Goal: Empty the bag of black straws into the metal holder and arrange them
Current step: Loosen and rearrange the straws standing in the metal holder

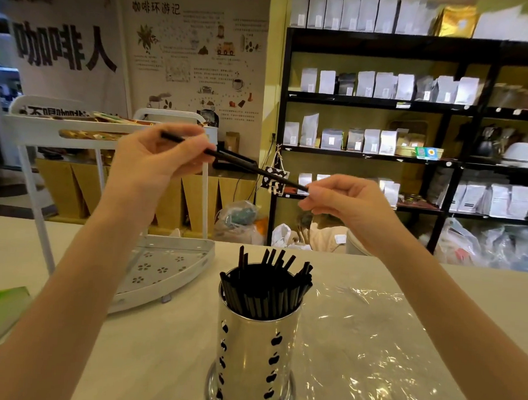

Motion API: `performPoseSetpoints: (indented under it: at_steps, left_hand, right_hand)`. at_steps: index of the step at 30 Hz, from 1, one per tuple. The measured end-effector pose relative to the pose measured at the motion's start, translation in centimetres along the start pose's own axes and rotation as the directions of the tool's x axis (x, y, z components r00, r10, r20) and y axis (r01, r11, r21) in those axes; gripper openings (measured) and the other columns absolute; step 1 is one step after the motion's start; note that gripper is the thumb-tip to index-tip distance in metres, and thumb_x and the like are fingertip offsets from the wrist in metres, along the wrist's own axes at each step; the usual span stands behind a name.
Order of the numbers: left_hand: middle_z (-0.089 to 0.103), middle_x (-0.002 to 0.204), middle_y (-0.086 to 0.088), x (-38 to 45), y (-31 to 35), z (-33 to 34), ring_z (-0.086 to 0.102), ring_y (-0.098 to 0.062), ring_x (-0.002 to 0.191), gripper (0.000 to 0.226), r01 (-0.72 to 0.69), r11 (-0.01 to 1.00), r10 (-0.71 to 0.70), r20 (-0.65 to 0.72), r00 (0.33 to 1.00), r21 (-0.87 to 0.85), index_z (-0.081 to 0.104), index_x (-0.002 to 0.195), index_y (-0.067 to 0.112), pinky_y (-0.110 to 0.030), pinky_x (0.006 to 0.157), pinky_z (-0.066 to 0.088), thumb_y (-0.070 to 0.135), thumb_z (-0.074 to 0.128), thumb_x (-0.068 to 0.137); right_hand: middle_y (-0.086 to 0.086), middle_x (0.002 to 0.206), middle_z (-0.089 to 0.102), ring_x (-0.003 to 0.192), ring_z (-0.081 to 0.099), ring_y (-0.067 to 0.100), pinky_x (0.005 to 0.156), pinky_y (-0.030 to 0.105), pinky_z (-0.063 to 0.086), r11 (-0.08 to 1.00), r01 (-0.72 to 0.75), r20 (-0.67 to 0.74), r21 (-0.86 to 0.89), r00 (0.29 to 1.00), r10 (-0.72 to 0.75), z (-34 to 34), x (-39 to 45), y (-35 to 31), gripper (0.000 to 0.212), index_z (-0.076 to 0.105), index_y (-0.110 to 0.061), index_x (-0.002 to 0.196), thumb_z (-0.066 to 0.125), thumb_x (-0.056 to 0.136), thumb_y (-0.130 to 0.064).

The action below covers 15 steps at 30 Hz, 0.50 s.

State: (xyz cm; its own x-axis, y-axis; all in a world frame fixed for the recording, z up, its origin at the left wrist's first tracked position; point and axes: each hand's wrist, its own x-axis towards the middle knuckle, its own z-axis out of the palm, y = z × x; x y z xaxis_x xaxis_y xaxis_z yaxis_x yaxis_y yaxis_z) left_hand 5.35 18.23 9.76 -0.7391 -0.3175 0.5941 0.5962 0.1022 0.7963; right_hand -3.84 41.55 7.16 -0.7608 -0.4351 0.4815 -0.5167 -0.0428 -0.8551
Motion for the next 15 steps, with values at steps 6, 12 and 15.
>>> performPoseSetpoints:
  at_steps: [6, 12, 15]
  left_hand:
    - [0.073, 0.072, 0.012, 0.3, 1.3, 1.6, 0.071, -0.01, 0.076, 0.03, -0.243, 0.961, 0.255, -0.086, 0.963, 0.129, 0.054, 0.109, 0.017, -0.019, 0.067, 0.056, 0.015, 0.061, 0.08]
    - [0.071, 0.086, 0.011, -0.2, 1.1, 2.1, 0.072, -0.012, 0.07, 0.039, -0.309, 0.912, 0.285, 0.127, 0.95, 0.27, 0.057, 0.114, 0.014, -0.023, 0.063, 0.057, 0.017, 0.064, 0.076]
    - [0.072, 0.083, 0.003, -0.8, 0.3, 2.3, 0.071, -0.013, 0.069, 0.038, -0.283, 0.913, 0.232, 0.195, 0.953, 0.294, 0.057, 0.112, 0.014, -0.024, 0.063, 0.058, 0.017, 0.062, 0.075]
  right_hand:
    - [-0.009, 0.07, 0.074, 0.073, 0.069, 0.003, 0.07, 0.009, 0.05, 0.98, 0.009, 0.25, -0.199, 0.967, 0.042, 1.8, -0.2, 0.7, 0.007, 0.071, -0.01, 0.084, 0.066, 0.08, -0.009]
    - [-0.01, 0.08, 0.07, 0.073, 0.064, -0.005, 0.072, 0.006, 0.048, 0.918, 0.087, 0.281, -0.388, 0.959, 0.028, 2.2, 0.5, 1.1, 0.011, 0.073, -0.015, 0.09, 0.065, 0.083, -0.019]
    - [-0.007, 0.092, 0.07, 0.081, 0.063, -0.002, 0.076, 0.01, 0.049, 0.838, 0.142, 0.362, -0.527, 0.929, 0.07, 2.6, 1.3, 1.5, 0.017, 0.071, -0.015, 0.098, 0.064, 0.084, -0.019]
